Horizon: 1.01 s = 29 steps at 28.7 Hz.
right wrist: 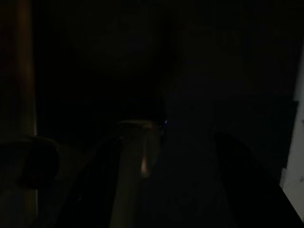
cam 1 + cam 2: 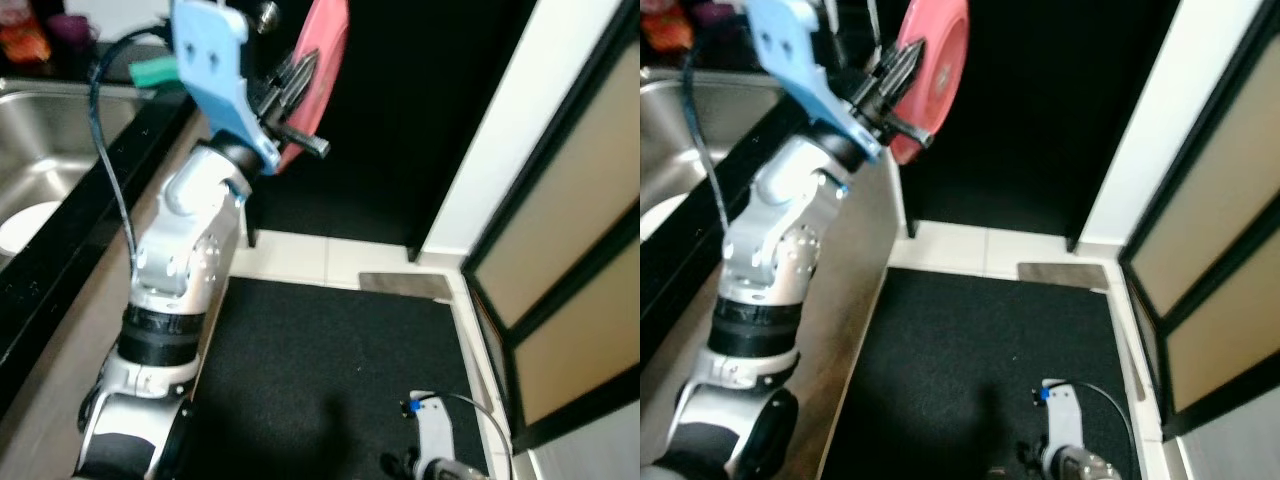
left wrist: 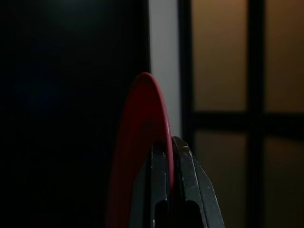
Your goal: Kitchen organization
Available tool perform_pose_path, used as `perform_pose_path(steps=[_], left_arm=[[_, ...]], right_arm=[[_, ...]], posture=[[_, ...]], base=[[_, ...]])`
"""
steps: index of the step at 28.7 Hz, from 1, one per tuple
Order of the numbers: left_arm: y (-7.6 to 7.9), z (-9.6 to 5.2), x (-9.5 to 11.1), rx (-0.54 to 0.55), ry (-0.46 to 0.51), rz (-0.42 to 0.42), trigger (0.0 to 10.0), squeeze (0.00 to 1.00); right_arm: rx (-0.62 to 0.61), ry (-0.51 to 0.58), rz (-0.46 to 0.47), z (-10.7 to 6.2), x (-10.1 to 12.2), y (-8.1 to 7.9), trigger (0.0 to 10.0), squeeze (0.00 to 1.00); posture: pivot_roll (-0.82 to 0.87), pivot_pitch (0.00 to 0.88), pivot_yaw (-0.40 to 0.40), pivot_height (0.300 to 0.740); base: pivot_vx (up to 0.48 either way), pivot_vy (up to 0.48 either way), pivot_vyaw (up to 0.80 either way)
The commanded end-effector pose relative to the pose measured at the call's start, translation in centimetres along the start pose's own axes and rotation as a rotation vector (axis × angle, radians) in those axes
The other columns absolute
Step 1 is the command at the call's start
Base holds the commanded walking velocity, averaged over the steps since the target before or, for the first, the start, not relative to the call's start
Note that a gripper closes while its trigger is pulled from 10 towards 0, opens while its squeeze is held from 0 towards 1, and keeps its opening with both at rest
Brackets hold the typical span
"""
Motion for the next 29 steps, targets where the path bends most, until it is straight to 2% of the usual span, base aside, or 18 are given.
perform_pose_path(steps=[1, 2, 8, 29], left_arm=[[0.6, 0.0, 0.9, -0.028, 0.067, -0.078, 10.0, 0.0], [0.9, -0.1, 1.8, -0.045, 0.13, -0.169, 10.0, 0.0], [0.9, -0.3, 2.8, -0.057, 0.198, -0.258, 10.0, 0.0], [1.2, -0.5, 3.3, -0.088, 0.215, -0.29, 10.0, 0.0]], right_arm=[[0.009, -0.014, 0.027, 0.0, -0.9, -0.4, 10.0, 0.0], [0.011, -0.007, 0.027, 0.0, -0.8, -0.4, 10.0, 0.0], [0.012, -0.003, 0.028, 0.0, -0.8, -0.4, 10.0, 0.0], [0.015, 0.01, 0.032, 0.0, -0.8, -0.4, 10.0, 0.0]], posture=[[0.04, 0.079, -0.008, 0.74], [0.04, 0.079, -0.008, 0.74], [0.03, 0.079, -0.007, 0.74], [0.03, 0.08, -0.008, 0.74]], base=[[0.0, 0.0, 0.0], [0.0, 0.0, 0.0], [0.128, 0.0, 0.0], [0.315, 0.0, 0.0]])
Point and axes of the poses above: a point about 5 cm out from each wrist's last joint towards the gripper, its own z axis pointing out of the wrist towards the gripper, its own x axis along the axis of the wrist's last joint, y = z × x, the point moved 1 cm from there along z, pointing out of the wrist towards the gripper, and after that the axes turned 4 degrees about z, right-handed, at the moved point
